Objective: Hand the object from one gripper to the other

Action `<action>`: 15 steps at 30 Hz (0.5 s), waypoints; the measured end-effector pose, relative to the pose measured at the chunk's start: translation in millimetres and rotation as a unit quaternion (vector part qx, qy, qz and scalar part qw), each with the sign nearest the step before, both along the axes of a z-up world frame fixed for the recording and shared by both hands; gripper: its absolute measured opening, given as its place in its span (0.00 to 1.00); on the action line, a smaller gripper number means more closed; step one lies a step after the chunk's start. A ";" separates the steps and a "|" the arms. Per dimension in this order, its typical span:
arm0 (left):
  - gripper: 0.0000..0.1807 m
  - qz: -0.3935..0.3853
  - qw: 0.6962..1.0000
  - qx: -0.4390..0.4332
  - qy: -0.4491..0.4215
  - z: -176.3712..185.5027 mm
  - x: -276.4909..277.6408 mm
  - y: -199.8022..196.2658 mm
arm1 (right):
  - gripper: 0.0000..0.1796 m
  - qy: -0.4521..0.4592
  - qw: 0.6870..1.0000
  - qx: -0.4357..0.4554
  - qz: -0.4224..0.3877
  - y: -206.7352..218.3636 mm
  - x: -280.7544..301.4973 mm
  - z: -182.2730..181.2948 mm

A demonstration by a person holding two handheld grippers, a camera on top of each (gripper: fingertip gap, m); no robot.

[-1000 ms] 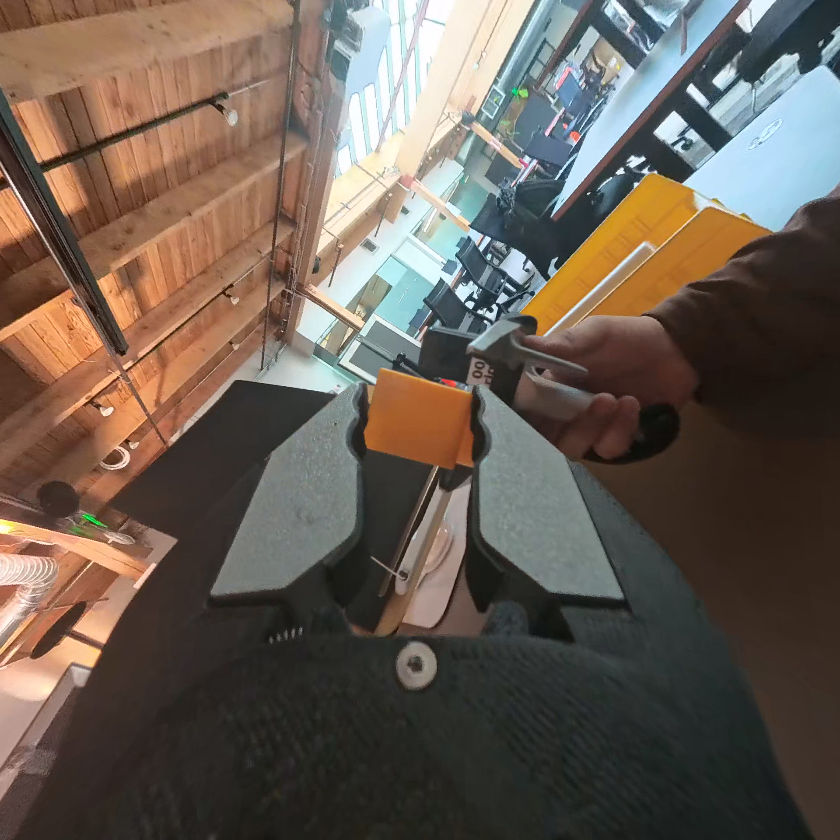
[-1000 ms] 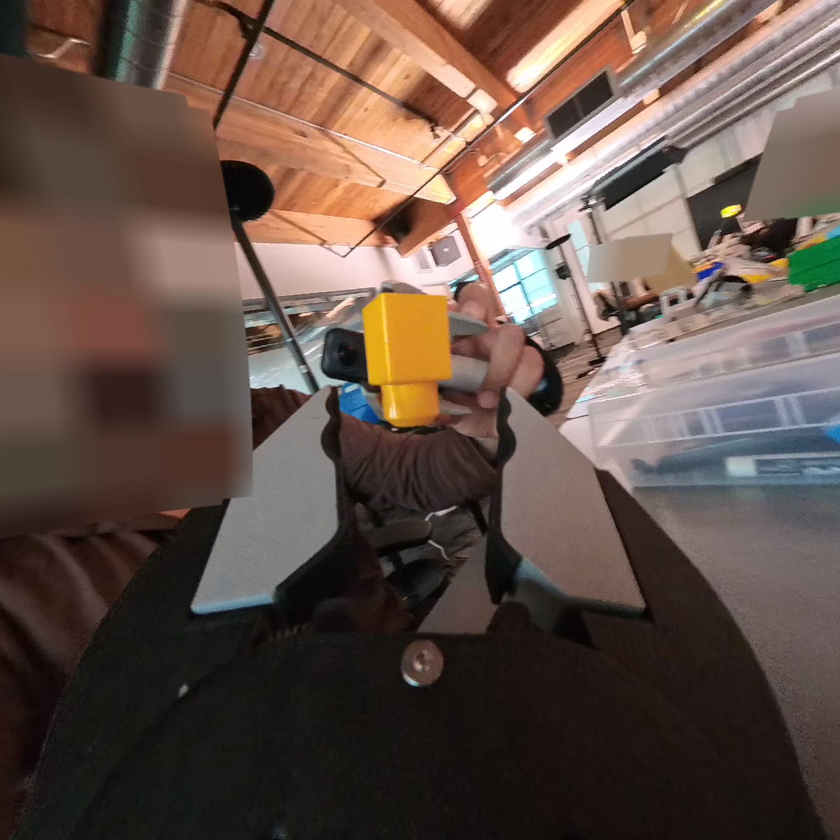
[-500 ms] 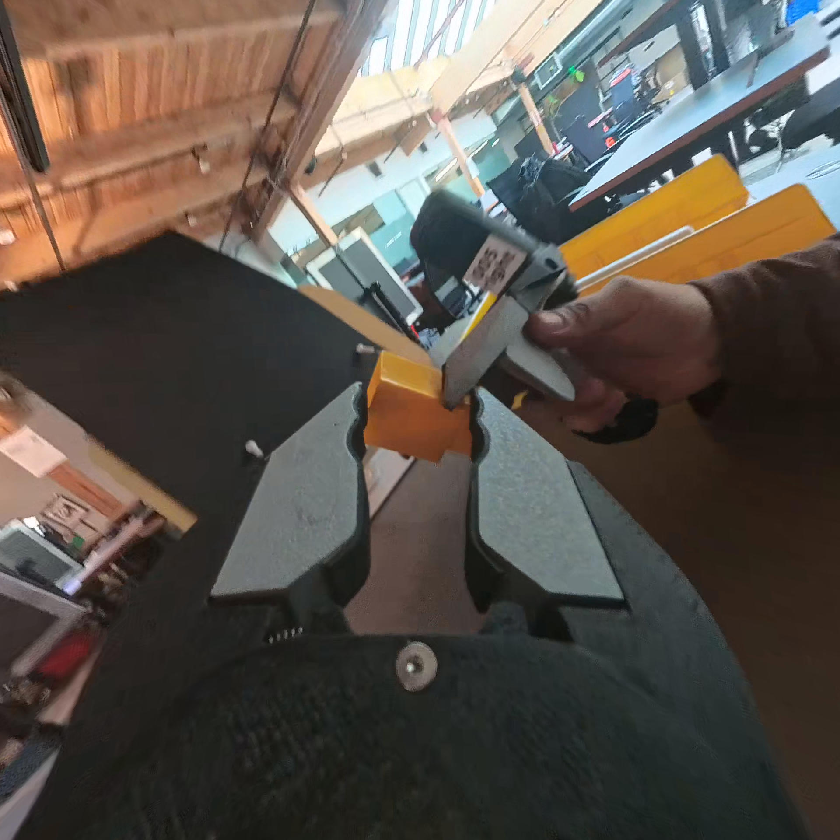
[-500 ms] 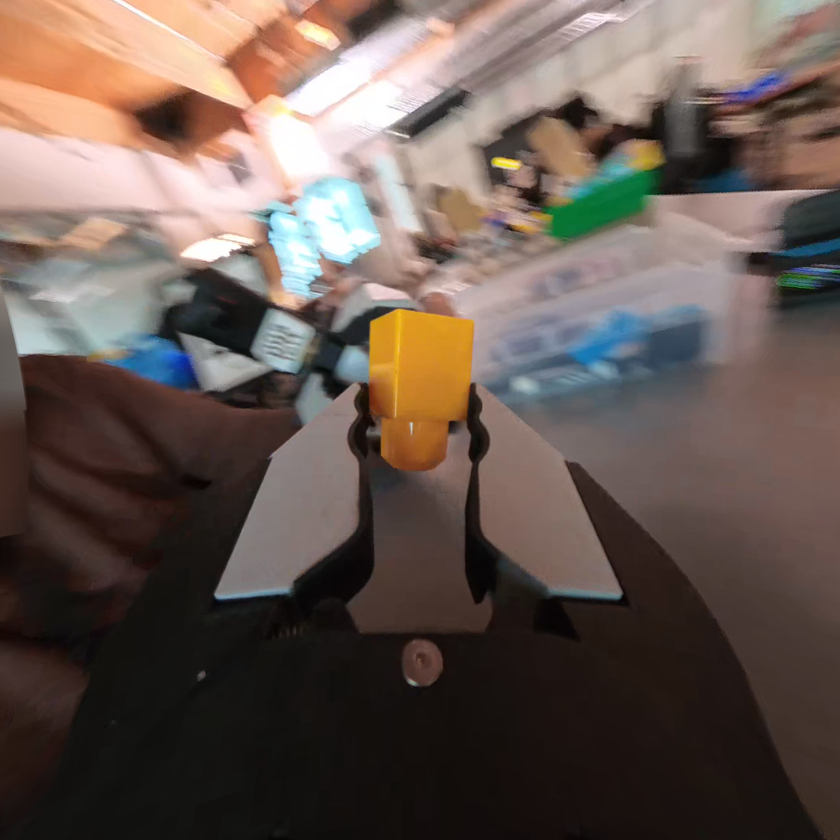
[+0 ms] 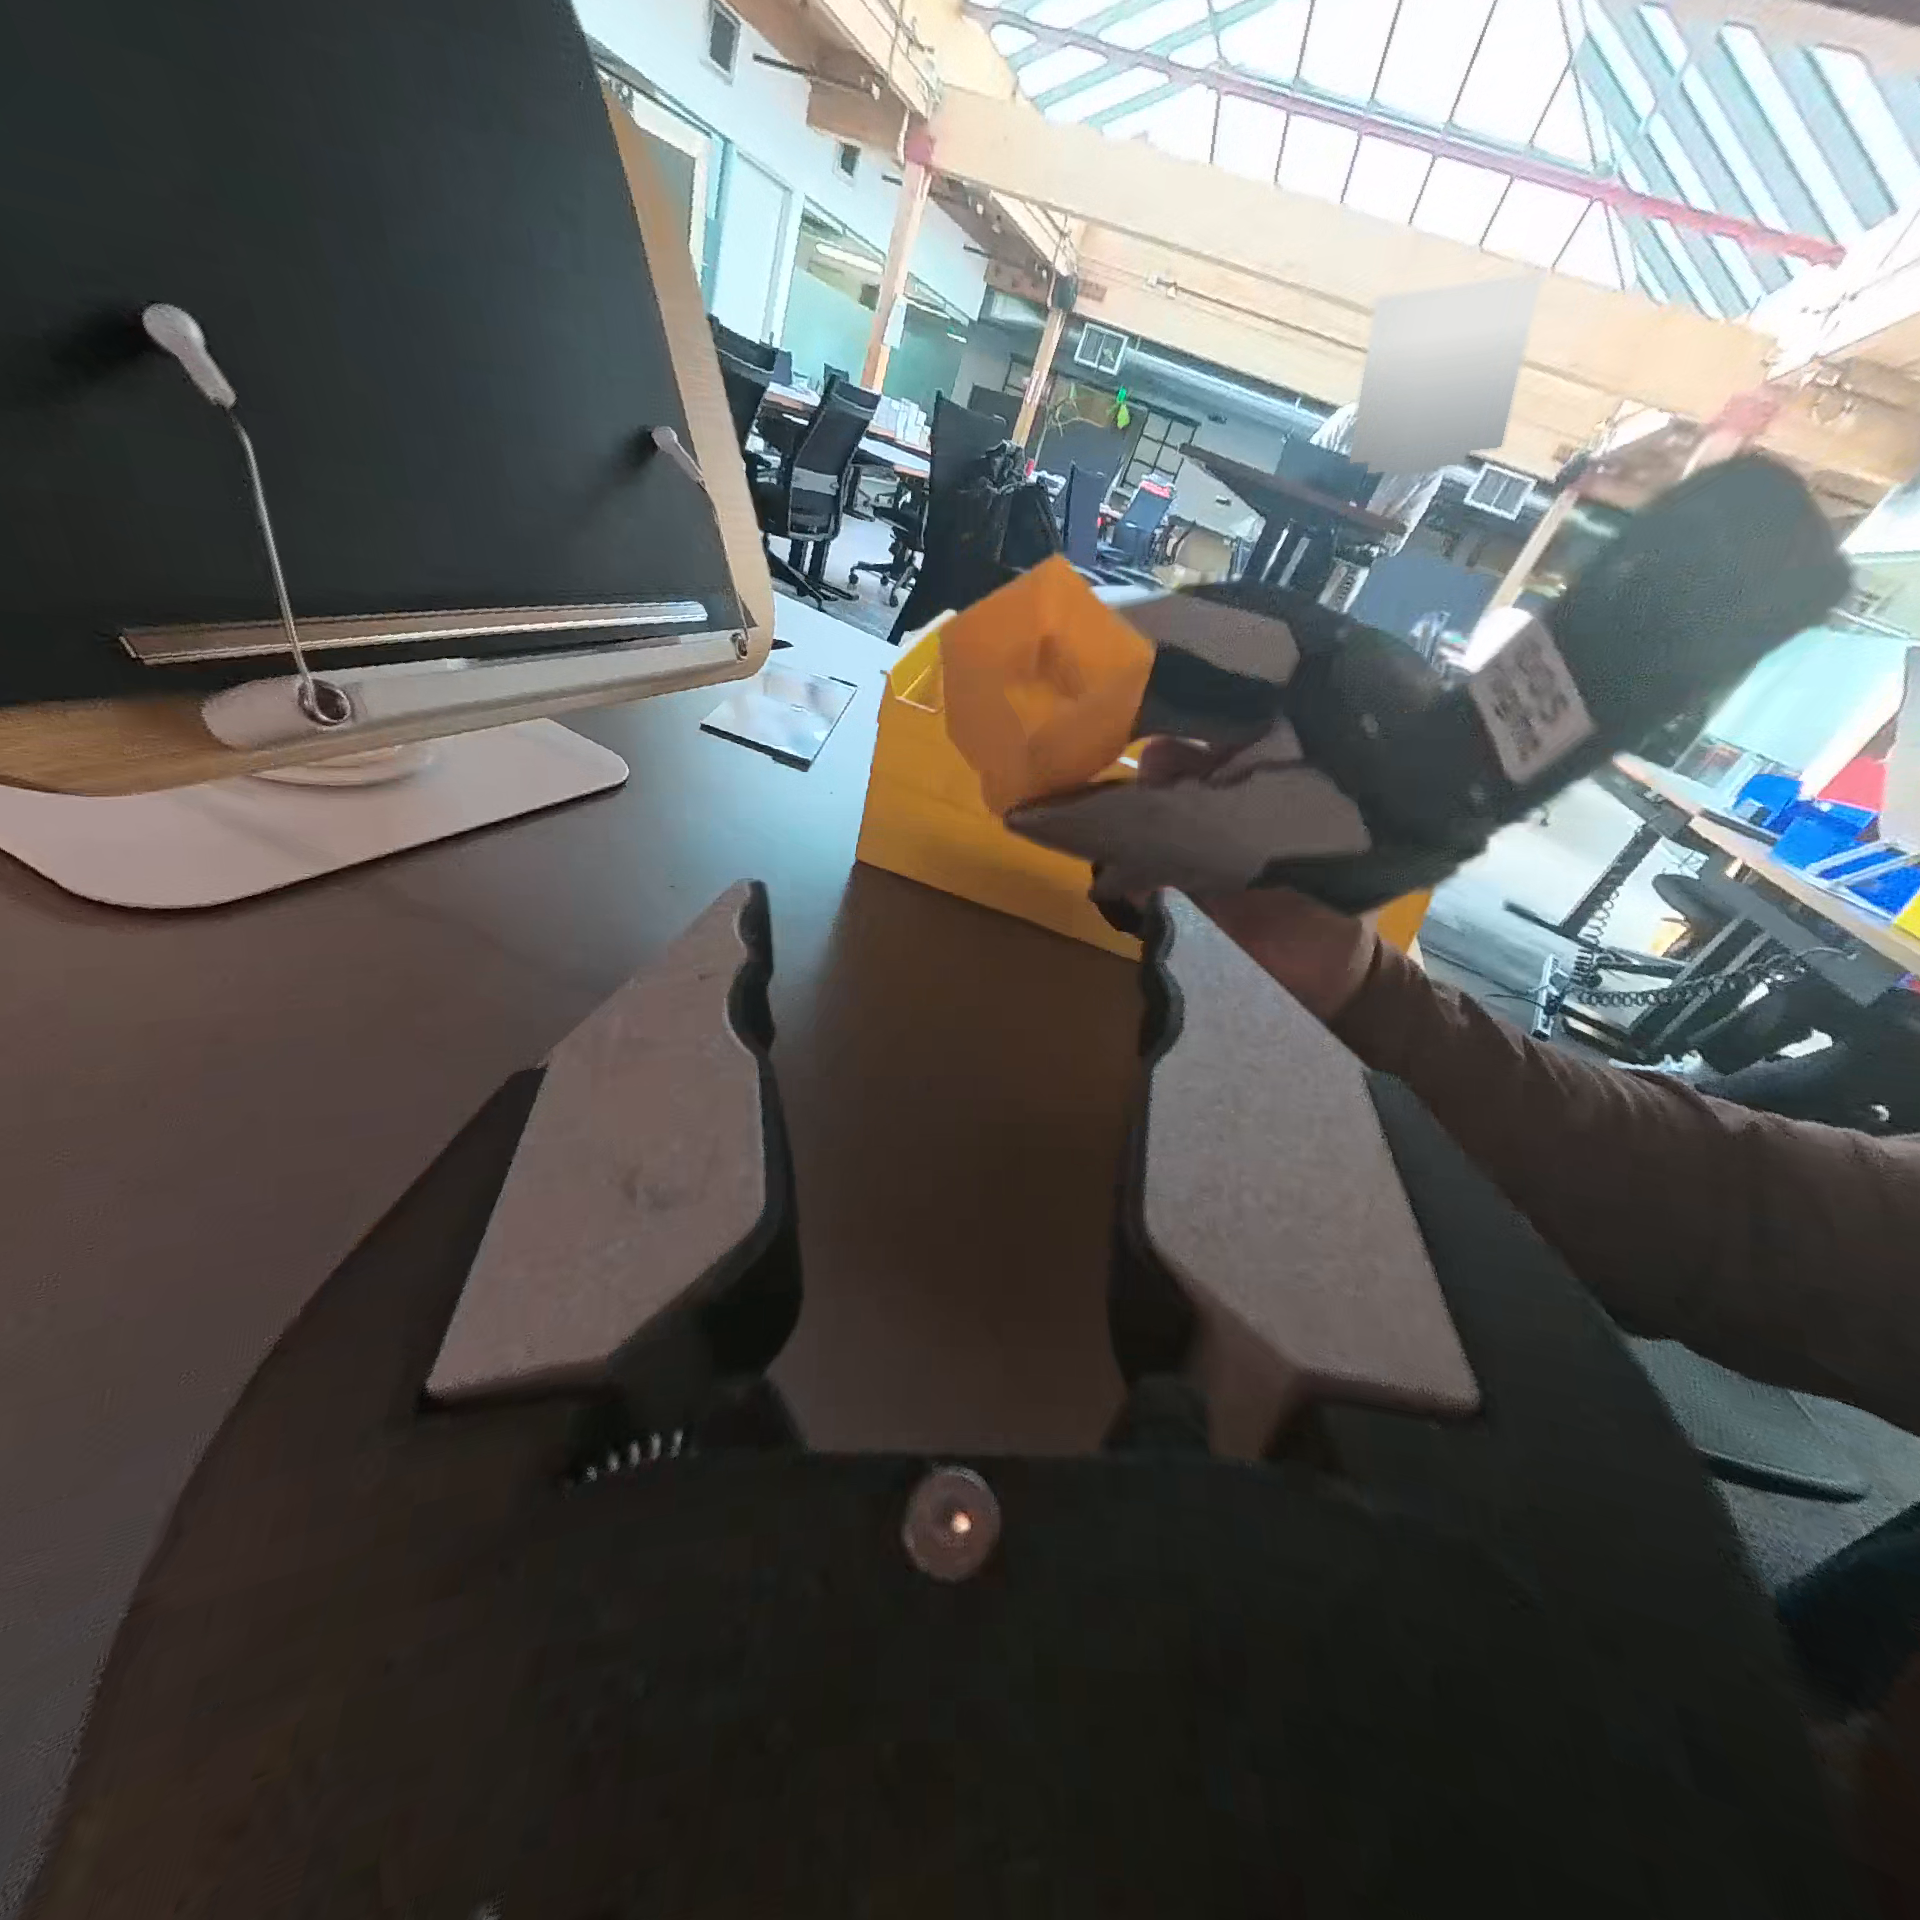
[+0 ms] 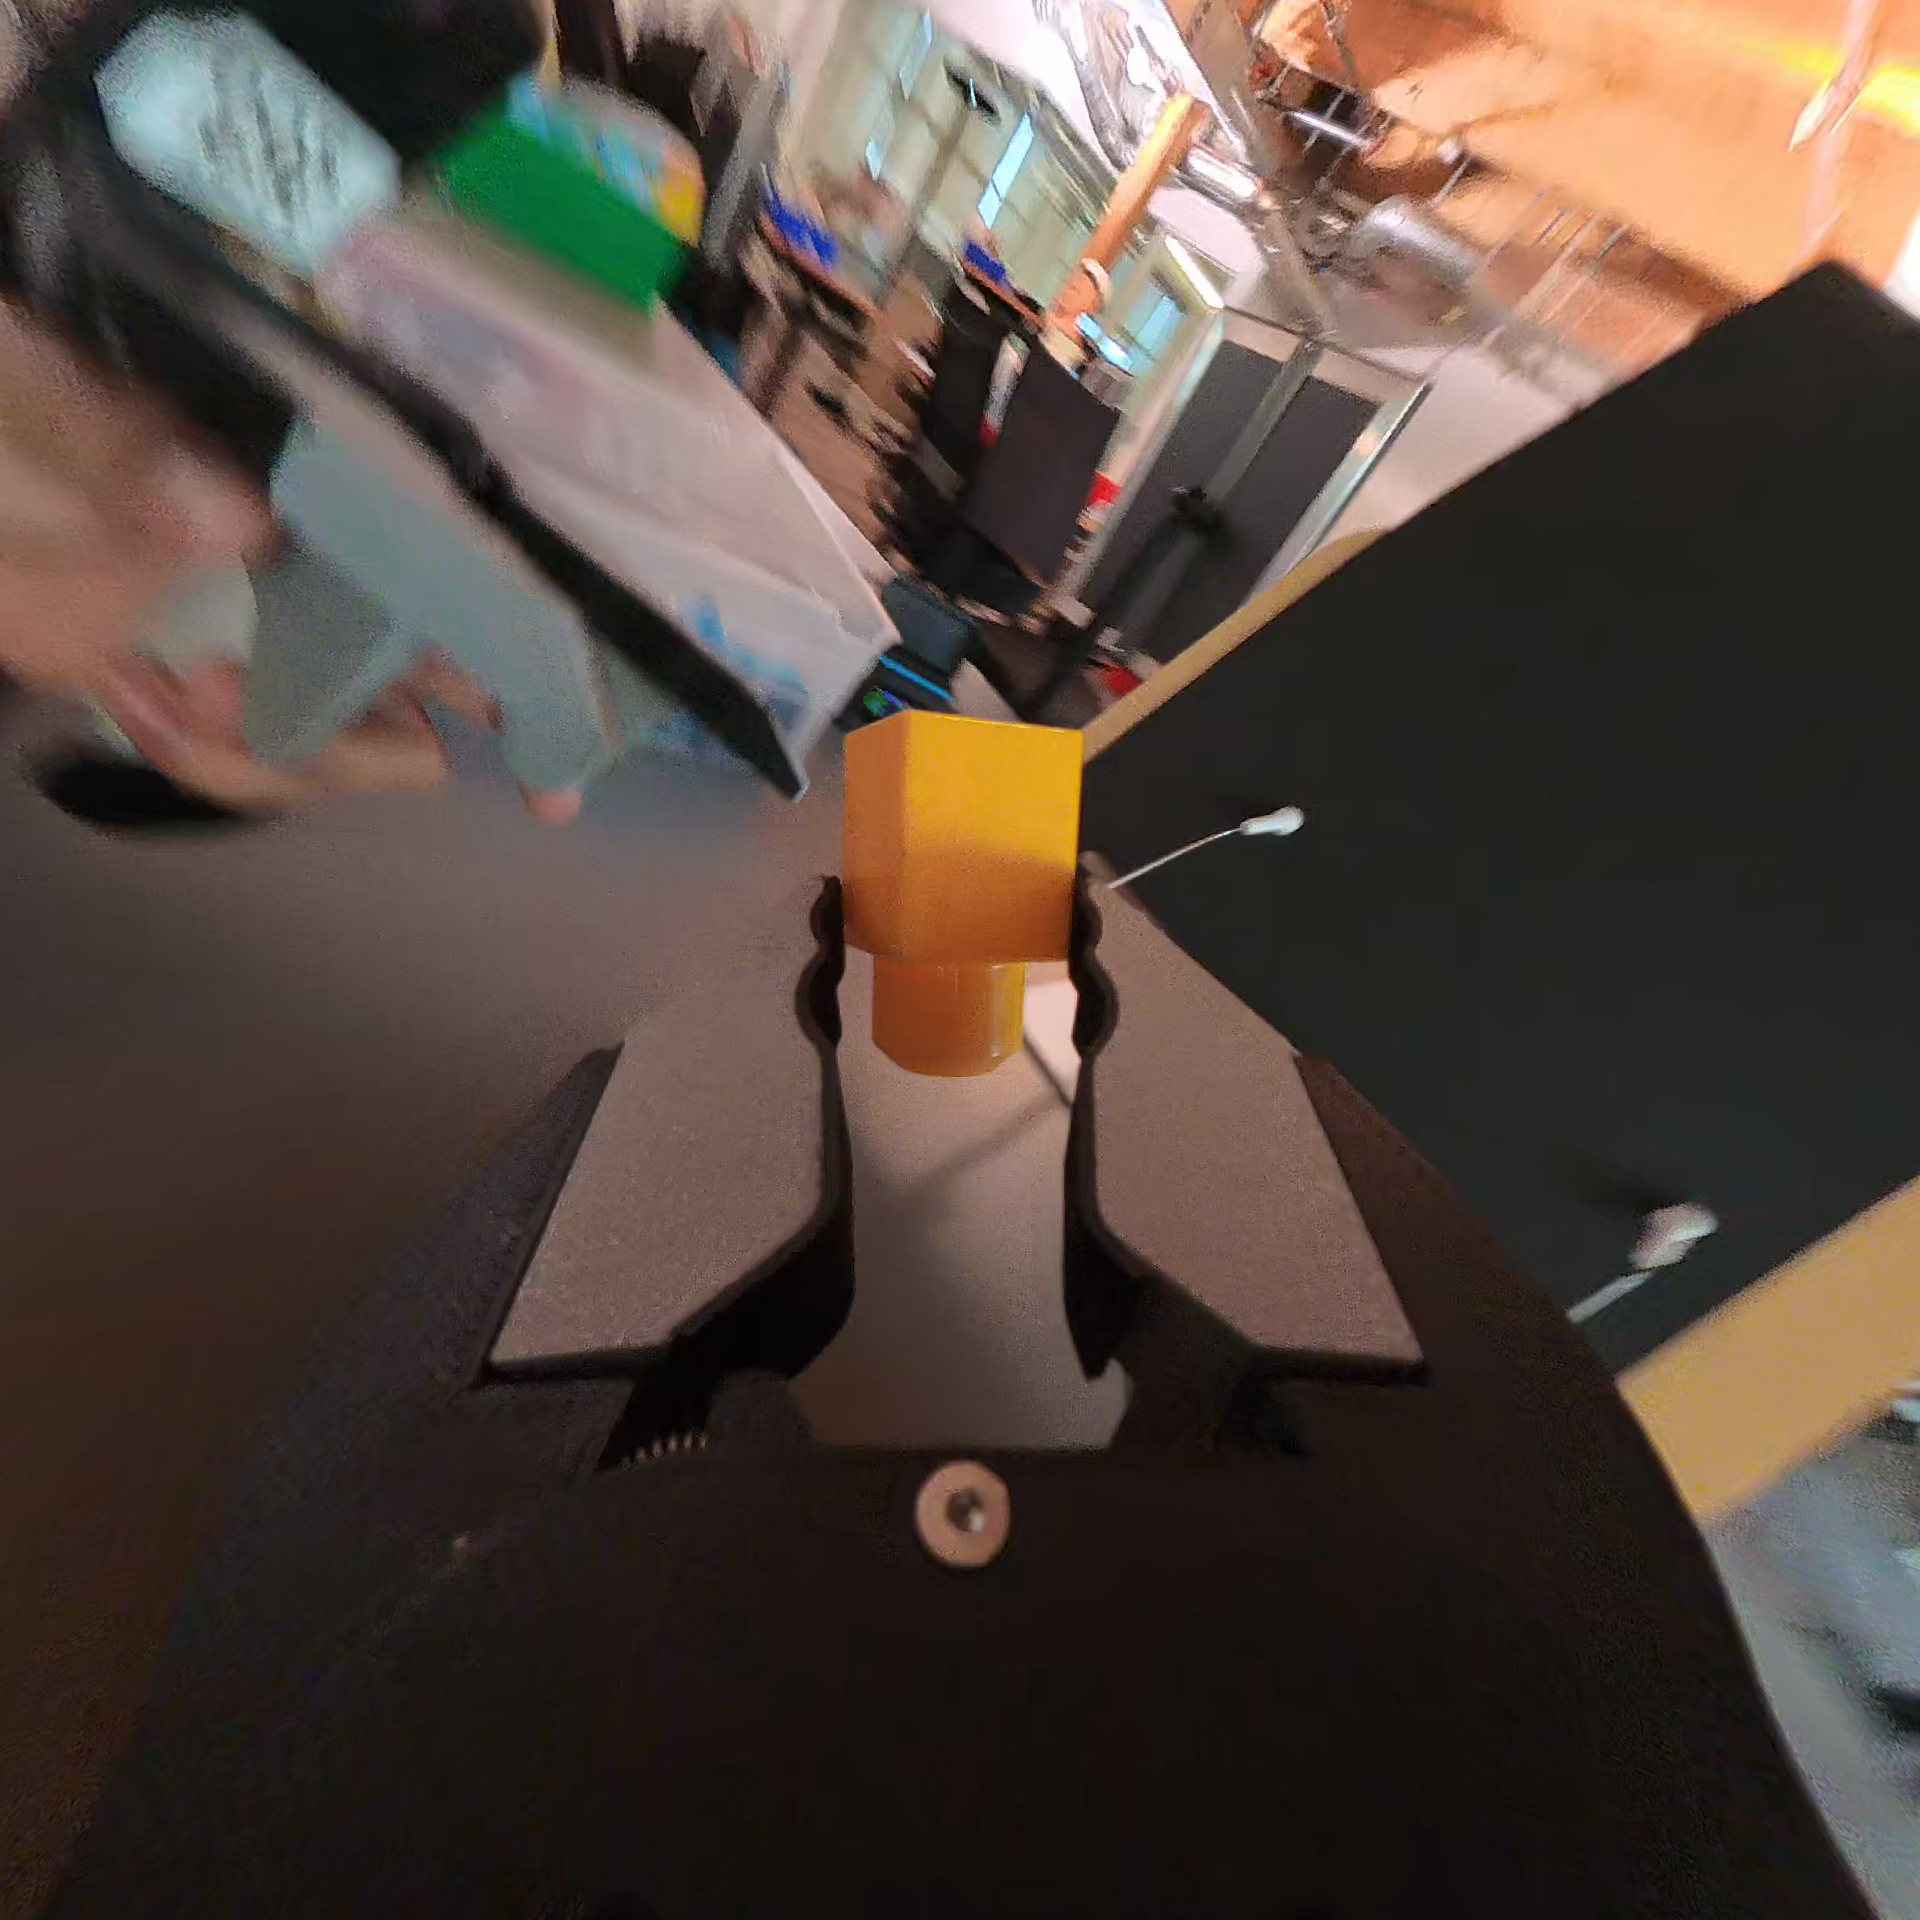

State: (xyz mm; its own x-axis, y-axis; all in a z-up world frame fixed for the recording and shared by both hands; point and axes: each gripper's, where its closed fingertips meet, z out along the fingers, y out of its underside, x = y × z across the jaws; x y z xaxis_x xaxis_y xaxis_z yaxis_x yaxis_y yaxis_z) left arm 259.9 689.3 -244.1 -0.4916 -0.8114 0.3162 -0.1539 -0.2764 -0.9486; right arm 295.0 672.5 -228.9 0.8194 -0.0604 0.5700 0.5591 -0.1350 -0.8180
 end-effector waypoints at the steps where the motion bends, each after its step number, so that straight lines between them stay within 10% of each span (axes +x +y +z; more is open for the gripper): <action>1: 0.39 0.001 1.000 -0.007 -0.002 0.5 0.4 -0.4 | 0.23 -0.035 0.999 -0.008 -0.014 3.1 -2.6 -4.3; 9: 0.32 -0.021 0.999 -0.027 0.013 -6.5 2.8 -9.7 | 0.23 -0.230 0.971 -0.051 -0.050 22.4 -33.0 -26.3; 15: 0.19 0.041 0.990 0.132 -0.014 -17.4 7.8 5.1 | 0.17 -0.178 0.981 -0.068 -0.043 22.6 -26.5 -38.6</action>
